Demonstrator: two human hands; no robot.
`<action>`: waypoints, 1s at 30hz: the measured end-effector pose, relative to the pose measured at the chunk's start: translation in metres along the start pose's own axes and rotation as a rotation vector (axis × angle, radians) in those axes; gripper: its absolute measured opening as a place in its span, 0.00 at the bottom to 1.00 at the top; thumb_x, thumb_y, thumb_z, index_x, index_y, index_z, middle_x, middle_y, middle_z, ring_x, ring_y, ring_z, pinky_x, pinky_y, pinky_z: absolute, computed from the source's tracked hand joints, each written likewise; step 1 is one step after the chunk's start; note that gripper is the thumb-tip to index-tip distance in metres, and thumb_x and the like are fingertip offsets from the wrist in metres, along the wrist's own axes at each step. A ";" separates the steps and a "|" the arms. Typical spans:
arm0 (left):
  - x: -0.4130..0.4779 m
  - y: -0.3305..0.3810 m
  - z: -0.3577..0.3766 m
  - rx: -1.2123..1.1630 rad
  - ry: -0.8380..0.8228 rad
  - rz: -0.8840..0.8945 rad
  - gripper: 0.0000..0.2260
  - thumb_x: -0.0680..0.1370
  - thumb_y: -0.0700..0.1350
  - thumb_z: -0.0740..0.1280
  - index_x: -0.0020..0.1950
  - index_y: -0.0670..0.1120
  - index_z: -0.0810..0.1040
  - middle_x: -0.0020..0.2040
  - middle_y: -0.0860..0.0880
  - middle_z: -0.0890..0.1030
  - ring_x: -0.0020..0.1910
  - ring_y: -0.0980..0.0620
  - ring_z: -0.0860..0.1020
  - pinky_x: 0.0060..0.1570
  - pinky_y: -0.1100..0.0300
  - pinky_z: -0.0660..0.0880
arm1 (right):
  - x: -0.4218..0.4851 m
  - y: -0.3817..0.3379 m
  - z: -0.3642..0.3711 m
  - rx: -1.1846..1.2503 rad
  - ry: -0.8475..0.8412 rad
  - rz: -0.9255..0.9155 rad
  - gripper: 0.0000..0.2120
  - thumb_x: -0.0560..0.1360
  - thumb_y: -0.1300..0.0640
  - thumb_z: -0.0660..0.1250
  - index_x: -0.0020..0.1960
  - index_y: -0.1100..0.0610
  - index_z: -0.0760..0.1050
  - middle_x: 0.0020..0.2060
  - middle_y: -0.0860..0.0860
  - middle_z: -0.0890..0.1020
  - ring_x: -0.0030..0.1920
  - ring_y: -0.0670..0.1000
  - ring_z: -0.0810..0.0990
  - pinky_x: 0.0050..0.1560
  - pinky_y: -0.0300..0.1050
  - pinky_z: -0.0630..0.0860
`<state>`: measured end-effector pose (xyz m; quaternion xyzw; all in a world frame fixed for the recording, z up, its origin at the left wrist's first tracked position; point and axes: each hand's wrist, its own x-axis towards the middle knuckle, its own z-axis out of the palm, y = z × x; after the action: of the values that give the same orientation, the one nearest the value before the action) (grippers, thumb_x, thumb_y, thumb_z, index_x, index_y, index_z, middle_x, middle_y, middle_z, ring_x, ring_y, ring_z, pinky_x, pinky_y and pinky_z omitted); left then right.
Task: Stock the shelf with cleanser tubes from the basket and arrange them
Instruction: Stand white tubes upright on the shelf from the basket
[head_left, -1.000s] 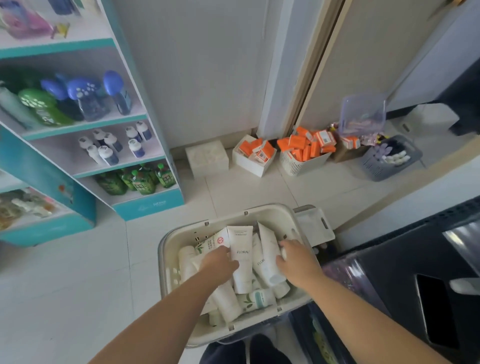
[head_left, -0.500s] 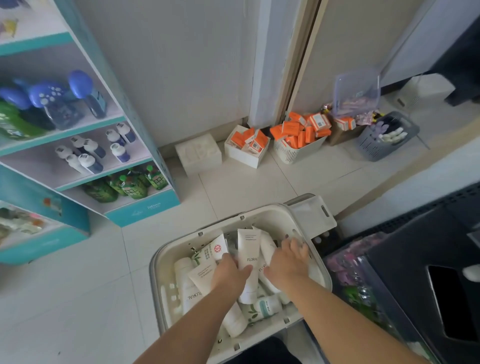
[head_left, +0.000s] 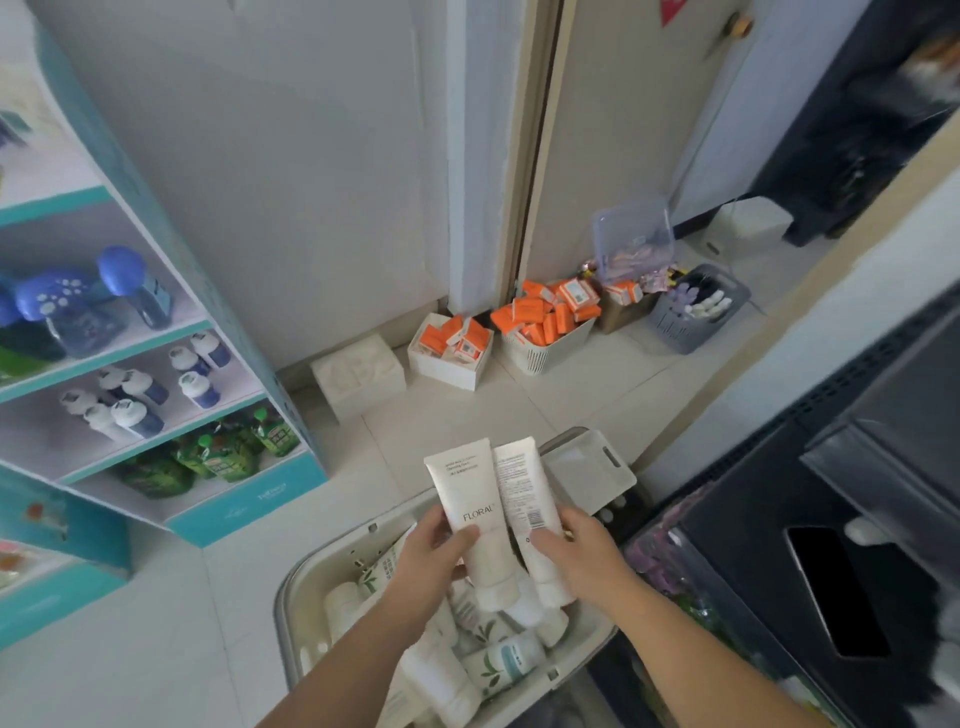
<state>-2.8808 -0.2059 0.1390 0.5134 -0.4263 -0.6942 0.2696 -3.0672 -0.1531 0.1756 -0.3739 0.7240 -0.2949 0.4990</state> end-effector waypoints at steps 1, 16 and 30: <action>-0.001 0.010 0.005 -0.004 -0.023 0.031 0.12 0.79 0.40 0.67 0.60 0.52 0.77 0.54 0.51 0.84 0.54 0.50 0.82 0.53 0.49 0.80 | -0.008 -0.007 -0.009 0.069 0.016 -0.012 0.11 0.76 0.59 0.66 0.51 0.43 0.75 0.53 0.45 0.82 0.51 0.41 0.80 0.46 0.36 0.78; -0.074 0.209 0.212 0.019 -0.503 0.622 0.16 0.73 0.44 0.69 0.60 0.45 0.78 0.56 0.47 0.83 0.54 0.47 0.83 0.50 0.53 0.81 | -0.198 -0.094 -0.193 0.330 0.487 -0.568 0.15 0.77 0.65 0.67 0.61 0.54 0.77 0.54 0.45 0.84 0.55 0.46 0.83 0.52 0.42 0.80; -0.119 0.158 0.430 0.353 -0.797 0.726 0.15 0.76 0.42 0.71 0.61 0.54 0.77 0.56 0.57 0.82 0.55 0.57 0.80 0.53 0.59 0.77 | -0.299 0.038 -0.320 0.334 0.959 -0.403 0.21 0.75 0.67 0.68 0.59 0.44 0.74 0.54 0.38 0.82 0.55 0.37 0.80 0.55 0.36 0.77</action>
<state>-3.2572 -0.0513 0.3813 0.0693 -0.7538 -0.6155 0.2194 -3.3125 0.1348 0.4000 -0.2445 0.7279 -0.6329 0.0990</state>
